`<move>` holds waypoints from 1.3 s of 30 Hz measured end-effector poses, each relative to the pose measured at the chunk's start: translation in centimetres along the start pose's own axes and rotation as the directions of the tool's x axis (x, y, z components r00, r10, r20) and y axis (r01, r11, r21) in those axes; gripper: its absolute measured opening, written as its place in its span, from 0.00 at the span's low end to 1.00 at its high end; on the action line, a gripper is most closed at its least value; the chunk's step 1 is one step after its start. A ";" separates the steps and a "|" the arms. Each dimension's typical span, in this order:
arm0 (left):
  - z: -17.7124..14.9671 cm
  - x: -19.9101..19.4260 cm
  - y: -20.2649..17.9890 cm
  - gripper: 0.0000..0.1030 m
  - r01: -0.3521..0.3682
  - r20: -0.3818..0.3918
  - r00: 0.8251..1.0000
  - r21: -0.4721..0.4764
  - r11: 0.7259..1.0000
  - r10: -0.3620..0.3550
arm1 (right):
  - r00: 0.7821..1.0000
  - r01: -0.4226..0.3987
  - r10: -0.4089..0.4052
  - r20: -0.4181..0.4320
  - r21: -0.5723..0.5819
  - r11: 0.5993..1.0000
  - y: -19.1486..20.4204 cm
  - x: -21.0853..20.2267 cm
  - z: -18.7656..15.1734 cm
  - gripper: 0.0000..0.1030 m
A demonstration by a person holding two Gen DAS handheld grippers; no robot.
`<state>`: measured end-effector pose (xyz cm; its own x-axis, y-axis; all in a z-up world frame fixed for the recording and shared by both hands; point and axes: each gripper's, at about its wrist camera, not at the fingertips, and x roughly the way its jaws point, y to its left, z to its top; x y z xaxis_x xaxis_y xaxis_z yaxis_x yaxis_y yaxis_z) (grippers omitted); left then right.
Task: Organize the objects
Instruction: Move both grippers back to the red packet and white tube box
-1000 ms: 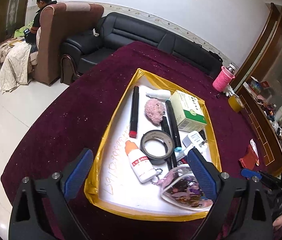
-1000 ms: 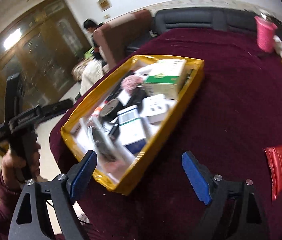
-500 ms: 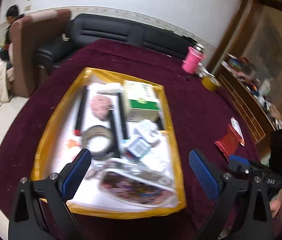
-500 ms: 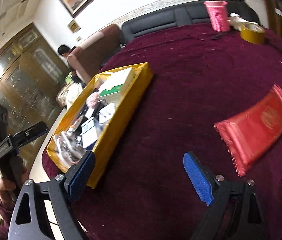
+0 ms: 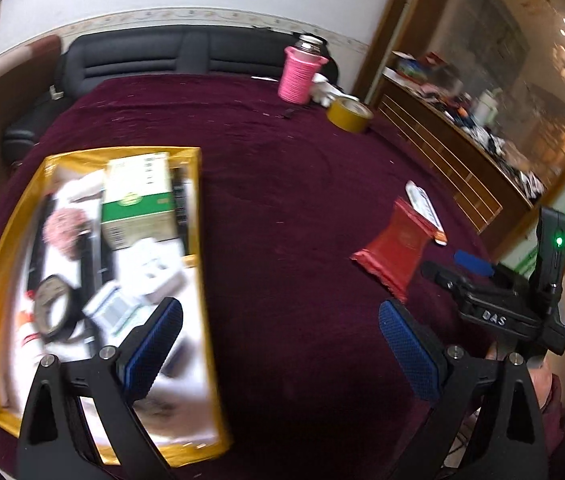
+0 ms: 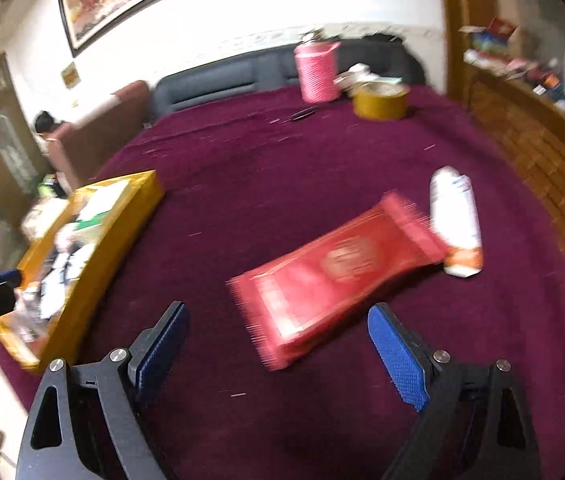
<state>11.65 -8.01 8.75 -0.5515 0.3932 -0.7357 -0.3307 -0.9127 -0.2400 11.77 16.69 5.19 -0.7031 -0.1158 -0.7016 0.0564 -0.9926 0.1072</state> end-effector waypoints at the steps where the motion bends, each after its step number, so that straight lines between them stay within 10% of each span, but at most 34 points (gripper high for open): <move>1: 0.1 0.5 -0.6 0.95 0.006 -0.006 1.000 0.009 1.000 -0.006 | 0.999 0.031 -0.031 0.009 -0.005 1.000 -0.5 -0.1 0.2 0.91; 9: 0.7 5.7 -6.3 0.95 0.078 -0.084 0.994 0.091 0.993 -0.070 | 0.985 0.170 -0.170 0.030 0.001 0.985 -5.0 -0.5 1.1 0.91; 39: 2.7 19.2 -14.4 0.95 0.106 -0.199 0.979 0.275 0.956 -0.051 | 0.978 0.200 -0.195 -0.076 0.077 0.977 -11.3 2.3 1.4 0.92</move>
<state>3.80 12.92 -0.20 -0.3704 0.4091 -0.8340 -0.5849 -0.8002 -0.1328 8.51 27.74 3.40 -0.6447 0.0771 -0.7605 -0.1403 -0.9899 0.0185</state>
